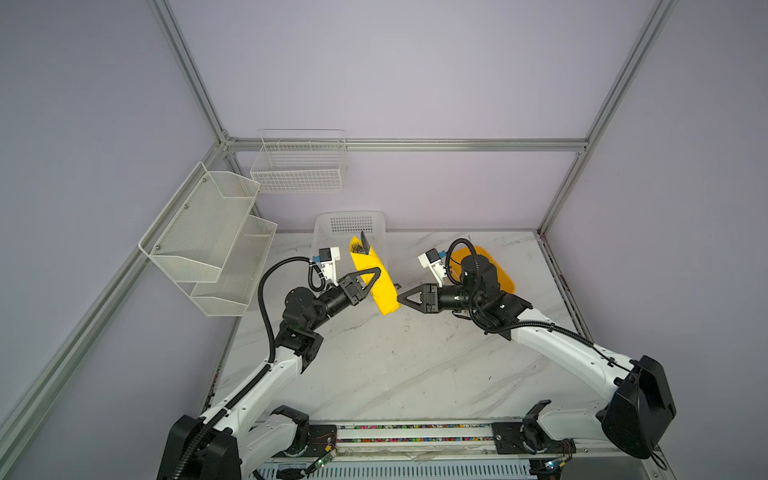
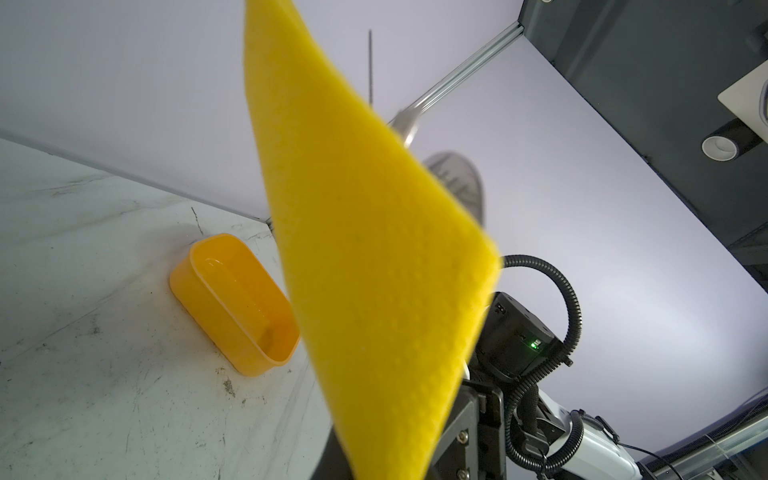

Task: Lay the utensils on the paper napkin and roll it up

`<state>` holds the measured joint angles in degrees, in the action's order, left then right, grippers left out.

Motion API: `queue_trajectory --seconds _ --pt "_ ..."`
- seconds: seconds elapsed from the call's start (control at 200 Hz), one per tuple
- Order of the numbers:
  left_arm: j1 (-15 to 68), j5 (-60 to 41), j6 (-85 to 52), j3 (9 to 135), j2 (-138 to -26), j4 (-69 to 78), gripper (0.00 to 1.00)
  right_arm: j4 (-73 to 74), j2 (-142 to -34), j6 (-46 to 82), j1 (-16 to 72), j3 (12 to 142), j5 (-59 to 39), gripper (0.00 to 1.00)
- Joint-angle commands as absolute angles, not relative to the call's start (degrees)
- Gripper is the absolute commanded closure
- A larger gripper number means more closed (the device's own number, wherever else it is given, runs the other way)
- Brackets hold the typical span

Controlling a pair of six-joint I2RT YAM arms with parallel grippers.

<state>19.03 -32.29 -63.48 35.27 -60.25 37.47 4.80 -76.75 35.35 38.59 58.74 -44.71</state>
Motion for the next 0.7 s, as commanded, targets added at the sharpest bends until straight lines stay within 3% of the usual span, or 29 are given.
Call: queue_trajectory --seconds 0.0,0.34,0.695 --pt "18.6 -32.1 -64.0 35.3 -58.8 41.3 0.96 2.3 -77.5 34.0 38.8 59.5 -42.9 0.73" --pt "18.6 -32.1 -64.0 35.1 -58.7 41.4 0.96 0.4 -74.5 33.4 38.8 59.3 -40.9 0.81" --pt "18.6 -32.3 -64.0 35.1 -58.6 41.4 0.96 7.4 -72.5 38.0 38.8 59.9 -42.9 0.77"
